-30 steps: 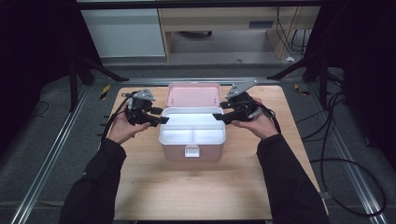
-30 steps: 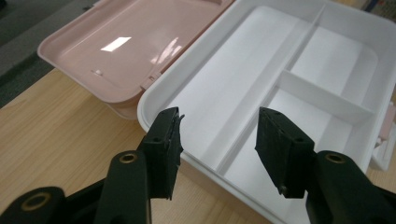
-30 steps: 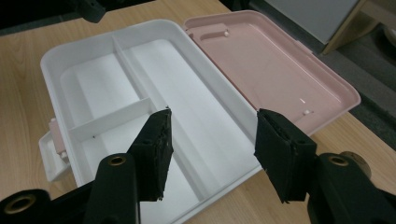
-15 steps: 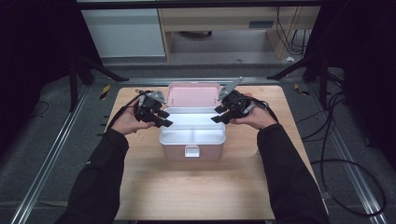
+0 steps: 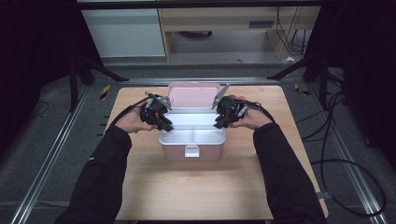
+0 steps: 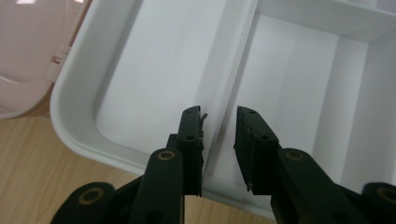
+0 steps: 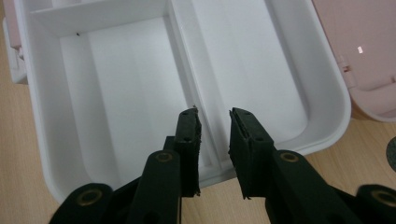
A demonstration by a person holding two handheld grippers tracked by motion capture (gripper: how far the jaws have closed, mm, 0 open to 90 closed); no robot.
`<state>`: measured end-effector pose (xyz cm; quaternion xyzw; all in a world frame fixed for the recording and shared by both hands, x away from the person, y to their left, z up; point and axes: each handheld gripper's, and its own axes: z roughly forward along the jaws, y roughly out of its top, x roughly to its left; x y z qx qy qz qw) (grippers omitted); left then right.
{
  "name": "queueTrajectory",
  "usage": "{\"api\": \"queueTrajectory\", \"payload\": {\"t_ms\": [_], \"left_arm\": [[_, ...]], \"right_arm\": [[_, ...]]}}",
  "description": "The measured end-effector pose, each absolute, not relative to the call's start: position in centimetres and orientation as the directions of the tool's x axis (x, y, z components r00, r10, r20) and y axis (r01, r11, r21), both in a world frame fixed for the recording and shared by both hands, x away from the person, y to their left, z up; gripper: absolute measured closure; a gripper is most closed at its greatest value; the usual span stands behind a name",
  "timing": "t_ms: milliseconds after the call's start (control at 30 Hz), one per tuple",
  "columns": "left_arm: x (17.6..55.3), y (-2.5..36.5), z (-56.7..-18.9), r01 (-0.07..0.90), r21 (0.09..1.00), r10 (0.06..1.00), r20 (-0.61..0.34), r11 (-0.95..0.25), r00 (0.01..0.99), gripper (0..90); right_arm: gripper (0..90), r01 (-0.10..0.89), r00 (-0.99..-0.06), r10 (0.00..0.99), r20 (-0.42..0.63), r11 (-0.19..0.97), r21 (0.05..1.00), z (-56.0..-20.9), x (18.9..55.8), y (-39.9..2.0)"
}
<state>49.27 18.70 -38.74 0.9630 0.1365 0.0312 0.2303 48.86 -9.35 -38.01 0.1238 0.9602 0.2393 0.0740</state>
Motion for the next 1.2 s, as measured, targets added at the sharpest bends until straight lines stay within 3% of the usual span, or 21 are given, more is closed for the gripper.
{"api": "queueTrajectory", "payload": {"t_ms": [300, 800, 1200], "left_arm": [[49.9, 19.1, -38.9, 0.240, 0.468, 0.253, -0.035, -0.851, 0.967, 81.2], [50.7, 17.5, -38.2, 0.183, 0.331, 0.181, -0.038, -0.926, 0.983, 84.9], [50.0, 16.3, -36.4, 0.110, 0.256, 0.127, 0.051, -0.960, 0.991, 86.5]], "right_arm": [[81.5, 0.206, -0.969, 0.245, -0.039, 0.882, 0.424, -39.0, 49.6, -8.4], [84.2, 0.178, -0.979, 0.200, -0.032, 0.924, 0.337, -38.6, 50.1, -7.6], [85.4, 0.156, -0.980, 0.188, -0.065, 0.929, 0.337, -37.4, 49.6, -7.6]]}}
